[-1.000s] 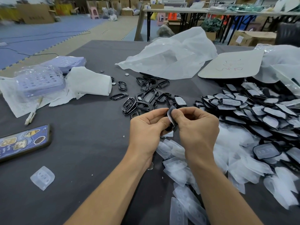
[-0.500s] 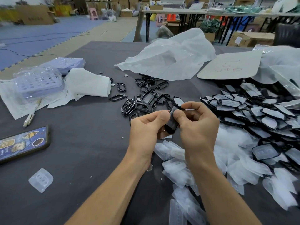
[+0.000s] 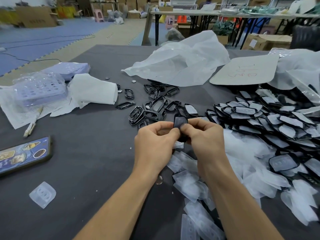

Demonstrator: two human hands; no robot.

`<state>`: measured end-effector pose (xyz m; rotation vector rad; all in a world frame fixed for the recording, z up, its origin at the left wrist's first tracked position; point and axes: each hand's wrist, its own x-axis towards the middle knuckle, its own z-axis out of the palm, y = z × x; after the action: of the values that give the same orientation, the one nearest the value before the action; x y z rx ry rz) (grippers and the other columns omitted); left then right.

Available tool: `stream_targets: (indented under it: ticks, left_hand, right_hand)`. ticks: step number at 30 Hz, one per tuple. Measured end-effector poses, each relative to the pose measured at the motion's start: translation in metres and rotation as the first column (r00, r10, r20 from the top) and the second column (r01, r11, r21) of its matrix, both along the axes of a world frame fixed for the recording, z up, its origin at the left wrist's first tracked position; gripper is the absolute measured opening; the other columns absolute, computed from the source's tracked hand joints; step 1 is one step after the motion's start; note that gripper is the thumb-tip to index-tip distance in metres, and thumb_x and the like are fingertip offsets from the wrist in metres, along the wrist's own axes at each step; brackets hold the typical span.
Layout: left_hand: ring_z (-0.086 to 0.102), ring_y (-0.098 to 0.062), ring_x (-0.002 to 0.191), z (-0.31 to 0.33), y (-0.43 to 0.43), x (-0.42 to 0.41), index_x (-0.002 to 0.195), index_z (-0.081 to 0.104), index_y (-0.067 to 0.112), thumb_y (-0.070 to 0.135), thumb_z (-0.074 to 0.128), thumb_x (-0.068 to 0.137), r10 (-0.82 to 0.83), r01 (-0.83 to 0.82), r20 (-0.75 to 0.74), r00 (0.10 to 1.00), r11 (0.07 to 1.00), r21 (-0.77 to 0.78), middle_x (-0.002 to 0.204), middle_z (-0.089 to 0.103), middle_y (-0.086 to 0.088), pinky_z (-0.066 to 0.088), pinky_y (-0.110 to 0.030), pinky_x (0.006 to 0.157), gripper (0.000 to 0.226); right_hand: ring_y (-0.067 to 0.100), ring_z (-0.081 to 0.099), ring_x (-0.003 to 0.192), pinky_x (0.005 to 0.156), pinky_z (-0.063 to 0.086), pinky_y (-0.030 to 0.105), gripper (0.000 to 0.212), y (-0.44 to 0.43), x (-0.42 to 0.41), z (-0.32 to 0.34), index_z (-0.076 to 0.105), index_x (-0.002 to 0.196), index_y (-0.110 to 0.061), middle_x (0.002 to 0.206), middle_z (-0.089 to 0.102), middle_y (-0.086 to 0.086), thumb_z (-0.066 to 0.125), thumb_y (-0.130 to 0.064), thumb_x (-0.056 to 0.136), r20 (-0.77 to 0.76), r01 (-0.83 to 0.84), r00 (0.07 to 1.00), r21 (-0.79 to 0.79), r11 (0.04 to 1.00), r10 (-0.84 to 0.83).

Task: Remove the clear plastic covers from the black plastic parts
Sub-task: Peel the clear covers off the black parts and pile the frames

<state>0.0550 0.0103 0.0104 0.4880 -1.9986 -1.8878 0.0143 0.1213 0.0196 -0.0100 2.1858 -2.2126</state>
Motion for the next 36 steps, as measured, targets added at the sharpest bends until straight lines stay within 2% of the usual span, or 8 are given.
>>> stream_targets:
  ticks: [4,6,10,17,20,24,28,36]
  left_hand:
    - [0.078,-0.011,0.087,0.004,-0.007,-0.002,0.1,0.082,0.031,0.045,0.076,0.06,-0.037,0.037,0.0,0.999,0.996,0.076,0.088,0.081,0.008,0.061,-0.037,0.083,0.044]
    - [0.079,-0.02,0.087,0.004,-0.01,-0.003,0.101,0.082,0.024,0.045,0.08,0.057,-0.036,0.034,0.016,0.999,0.993,0.116,0.089,0.081,0.002,0.062,-0.041,0.086,0.049]
    - [0.072,-0.019,0.069,0.004,-0.013,-0.005,0.082,0.084,0.03,0.032,0.081,0.064,-0.009,0.006,0.018,1.0,0.988,0.154,0.077,0.079,-0.006,0.061,-0.034,0.072,0.018]
    - [0.063,-0.018,0.058,0.002,-0.014,-0.006,0.079,0.085,0.021,0.013,0.083,0.08,0.053,-0.049,-0.03,0.998,0.99,0.134,0.07,0.076,-0.016,0.06,-0.036,0.064,0.008]
    - [0.063,-0.012,0.052,0.001,-0.014,-0.007,0.076,0.084,0.023,0.009,0.082,0.083,0.115,-0.106,-0.044,0.992,0.981,0.163,0.065,0.075,-0.005,0.057,-0.025,0.055,0.015]
    - [0.065,-0.013,0.054,0.0,-0.014,-0.007,0.081,0.083,0.018,0.004,0.078,0.086,0.088,-0.079,-0.041,0.995,0.978,0.193,0.07,0.077,-0.008,0.057,-0.024,0.056,0.016]
    - [0.062,-0.019,0.053,0.004,-0.02,-0.006,0.078,0.082,0.015,-0.004,0.079,0.081,0.061,-0.058,-0.017,0.998,0.988,0.146,0.069,0.076,-0.013,0.061,-0.032,0.062,0.019]
    - [0.07,-0.014,0.056,0.003,-0.014,-0.005,0.082,0.078,0.011,-0.003,0.078,0.086,0.12,-0.097,-0.062,0.991,0.951,0.295,0.066,0.075,-0.007,0.057,-0.022,0.055,0.014]
  right_hand:
    - [0.02,0.076,0.067,0.061,0.054,0.032,0.013,0.002,0.0,0.001,0.079,0.073,-0.019,0.069,0.076,0.004,0.077,-0.009,0.082,-0.004,-0.054,0.998,0.069,0.996,0.055]
    - [0.023,0.076,0.069,0.061,0.057,0.035,0.017,0.002,0.002,0.002,0.08,0.073,-0.026,0.068,0.076,0.003,0.076,-0.011,0.08,-0.021,-0.084,0.996,0.119,0.989,0.087]
    - [0.029,0.075,0.071,0.07,0.064,0.049,0.011,0.003,0.003,0.004,0.081,0.074,-0.026,0.067,0.076,0.003,0.074,-0.017,0.074,-0.056,-0.11,0.991,0.167,0.98,0.121]
    - [0.031,0.075,0.077,0.078,0.062,0.055,0.012,0.0,0.007,0.005,0.081,0.077,-0.025,0.073,0.077,0.003,0.07,-0.021,0.072,-0.088,-0.154,0.981,0.163,0.975,0.17]
    - [0.027,0.072,0.07,0.073,0.063,0.048,0.019,-0.001,0.007,0.004,0.08,0.081,-0.026,0.074,0.077,0.003,0.07,-0.011,0.082,-0.113,-0.175,0.974,0.175,0.969,0.196]
    - [0.017,0.066,0.057,0.058,0.061,0.037,0.03,-0.001,0.006,0.003,0.079,0.079,-0.029,0.069,0.075,0.001,0.071,-0.001,0.085,-0.106,-0.137,0.982,0.15,0.979,0.153]
    - [0.017,0.069,0.063,0.06,0.061,0.036,0.033,0.003,0.003,0.003,0.08,0.078,-0.028,0.072,0.077,0.0,0.071,0.003,0.083,-0.104,-0.145,0.982,0.138,0.98,0.16]
    - [0.012,0.063,0.057,0.057,0.053,0.021,0.028,0.006,0.0,0.005,0.081,0.083,-0.018,0.072,0.076,0.004,0.071,0.008,0.084,-0.074,-0.111,0.992,-0.047,0.993,0.107]
